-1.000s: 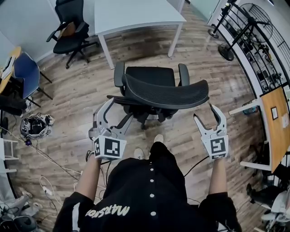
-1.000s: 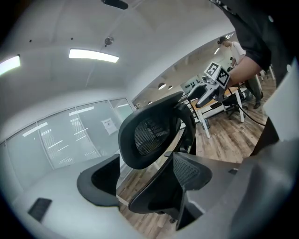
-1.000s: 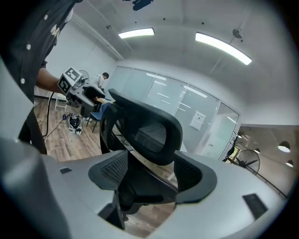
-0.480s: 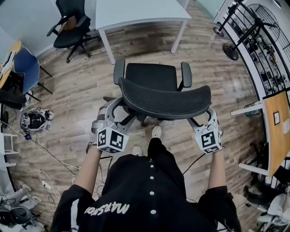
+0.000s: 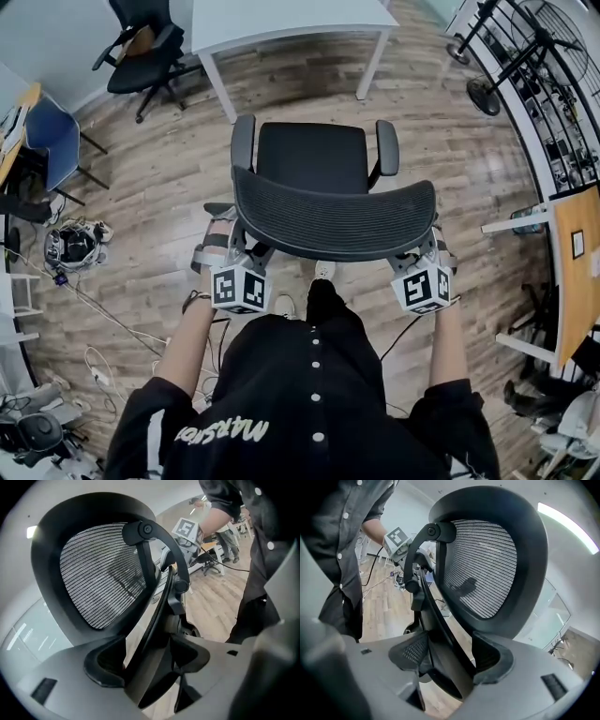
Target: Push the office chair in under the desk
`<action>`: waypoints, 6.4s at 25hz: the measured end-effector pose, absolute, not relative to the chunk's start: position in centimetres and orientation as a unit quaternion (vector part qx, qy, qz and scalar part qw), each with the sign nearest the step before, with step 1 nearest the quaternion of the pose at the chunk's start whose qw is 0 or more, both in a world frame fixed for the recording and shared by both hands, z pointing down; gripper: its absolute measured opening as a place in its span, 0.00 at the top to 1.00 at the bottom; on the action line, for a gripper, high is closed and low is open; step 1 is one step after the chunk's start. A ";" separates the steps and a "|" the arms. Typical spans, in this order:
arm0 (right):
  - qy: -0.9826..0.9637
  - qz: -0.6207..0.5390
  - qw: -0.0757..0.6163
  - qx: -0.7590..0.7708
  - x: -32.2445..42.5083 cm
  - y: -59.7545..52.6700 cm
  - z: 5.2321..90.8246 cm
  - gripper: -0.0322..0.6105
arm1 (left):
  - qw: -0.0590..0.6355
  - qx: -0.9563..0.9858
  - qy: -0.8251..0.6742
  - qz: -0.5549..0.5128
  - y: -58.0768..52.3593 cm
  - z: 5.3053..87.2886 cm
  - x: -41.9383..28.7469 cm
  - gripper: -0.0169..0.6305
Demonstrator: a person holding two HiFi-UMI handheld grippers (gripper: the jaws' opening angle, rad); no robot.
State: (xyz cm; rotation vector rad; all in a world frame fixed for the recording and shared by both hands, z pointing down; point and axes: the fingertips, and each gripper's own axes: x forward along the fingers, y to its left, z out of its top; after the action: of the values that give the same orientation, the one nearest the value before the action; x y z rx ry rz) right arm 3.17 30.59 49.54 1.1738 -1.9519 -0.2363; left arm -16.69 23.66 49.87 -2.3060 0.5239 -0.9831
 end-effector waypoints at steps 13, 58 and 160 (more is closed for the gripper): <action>-0.782 -0.089 0.410 0.461 3.7 29.6 49.6 0.48 | 0.275 -0.866 0.194 -0.369 22.7 49.9 -16.3 0.50; -0.817 -0.113 0.397 0.404 14.0 20.4 50.0 0.48 | 0.238 -0.860 0.229 -0.388 16.4 50.3 -6.8 0.52; -0.791 -0.111 0.415 0.435 10.2 -9.1 51.1 0.50 | 0.296 -0.873 0.198 -0.333 -15.5 50.6 -10.2 0.50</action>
State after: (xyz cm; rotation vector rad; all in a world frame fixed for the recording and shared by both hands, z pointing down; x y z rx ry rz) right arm 10.22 -9.10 51.09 1.0931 -1.9883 -0.2793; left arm -10.18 -15.47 50.62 -2.3230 0.5258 -0.8867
